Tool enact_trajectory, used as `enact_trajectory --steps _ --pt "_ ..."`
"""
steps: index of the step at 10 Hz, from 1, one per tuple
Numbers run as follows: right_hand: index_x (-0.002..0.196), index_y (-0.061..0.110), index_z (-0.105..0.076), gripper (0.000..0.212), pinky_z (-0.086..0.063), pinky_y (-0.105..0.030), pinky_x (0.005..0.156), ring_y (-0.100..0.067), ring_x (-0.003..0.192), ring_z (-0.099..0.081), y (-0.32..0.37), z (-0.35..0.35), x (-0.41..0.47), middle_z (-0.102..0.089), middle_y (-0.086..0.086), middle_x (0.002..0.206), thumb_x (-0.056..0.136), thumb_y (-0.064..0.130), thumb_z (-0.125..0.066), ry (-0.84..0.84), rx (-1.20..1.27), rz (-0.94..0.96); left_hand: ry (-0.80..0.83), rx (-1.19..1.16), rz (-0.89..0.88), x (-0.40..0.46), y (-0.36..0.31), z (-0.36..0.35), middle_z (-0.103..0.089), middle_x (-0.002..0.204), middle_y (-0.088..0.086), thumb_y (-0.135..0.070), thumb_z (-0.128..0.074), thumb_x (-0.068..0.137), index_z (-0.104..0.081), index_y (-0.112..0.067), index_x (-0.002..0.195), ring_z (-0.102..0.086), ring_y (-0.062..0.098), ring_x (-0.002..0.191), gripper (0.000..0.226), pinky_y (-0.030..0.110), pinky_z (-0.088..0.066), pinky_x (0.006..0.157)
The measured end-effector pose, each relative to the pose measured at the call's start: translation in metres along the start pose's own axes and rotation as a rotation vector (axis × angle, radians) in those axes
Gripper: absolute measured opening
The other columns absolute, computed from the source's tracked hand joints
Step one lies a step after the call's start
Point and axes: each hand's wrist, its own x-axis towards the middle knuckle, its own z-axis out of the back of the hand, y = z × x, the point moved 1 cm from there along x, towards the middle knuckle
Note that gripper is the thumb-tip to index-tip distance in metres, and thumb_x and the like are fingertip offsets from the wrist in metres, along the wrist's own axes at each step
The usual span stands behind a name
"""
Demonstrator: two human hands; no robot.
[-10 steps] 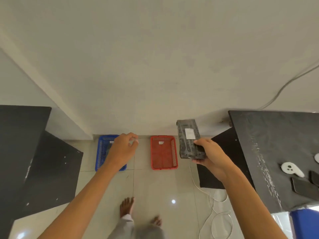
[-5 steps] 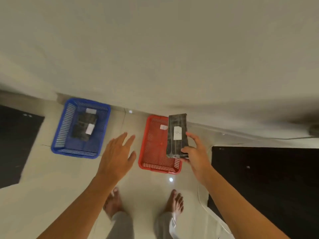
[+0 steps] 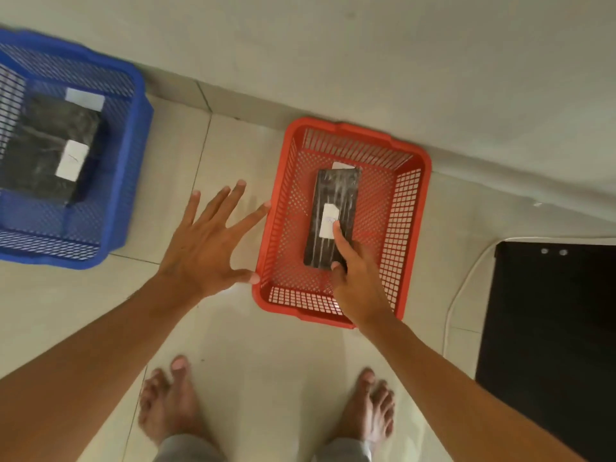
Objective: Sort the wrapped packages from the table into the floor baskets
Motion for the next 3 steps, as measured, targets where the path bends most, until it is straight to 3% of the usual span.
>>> enact_trajectory --steps 1,2,3 --pt "0.171 0.028 -0.031 0.071 -0.057 -0.046 0.111 -0.032 0.133 -0.06 0.006 -0.002 0.009 -0.029 -0.019 0.167 0.108 0.009 -0.058 0.053 -0.191 -0.067 -0.02 0.037 -0.027 0.004 0.003 0.004 0.007 0.176 0.01 -0.1 -0.048 0.057 -0.001 -0.042 0.166 -0.005 0.033 0.162 0.132 0.065 -0.004 0.126" --pt "0.171 0.03 -0.03 0.073 -0.055 -0.047 0.114 -0.038 0.149 -0.047 0.015 0.005 0.01 -0.019 -0.019 0.174 0.107 0.013 -0.06 0.09 -0.297 -0.098 -0.009 0.075 -0.021 0.003 -0.003 0.01 0.012 0.175 0.011 -0.098 -0.053 0.058 0.003 -0.042 0.165 0.001 0.032 0.162 0.134 0.065 -0.001 0.126" --pt "0.168 0.03 -0.038 0.07 -0.056 -0.049 0.112 -0.038 0.148 -0.049 0.031 0.026 0.006 -0.022 -0.018 0.174 0.105 0.008 -0.06 -0.01 -0.203 -0.118 -0.013 0.066 0.022 -0.007 -0.011 0.021 0.012 0.175 0.012 -0.088 -0.059 0.07 -0.005 -0.041 0.166 0.001 0.033 0.162 0.119 0.065 -0.002 0.126"
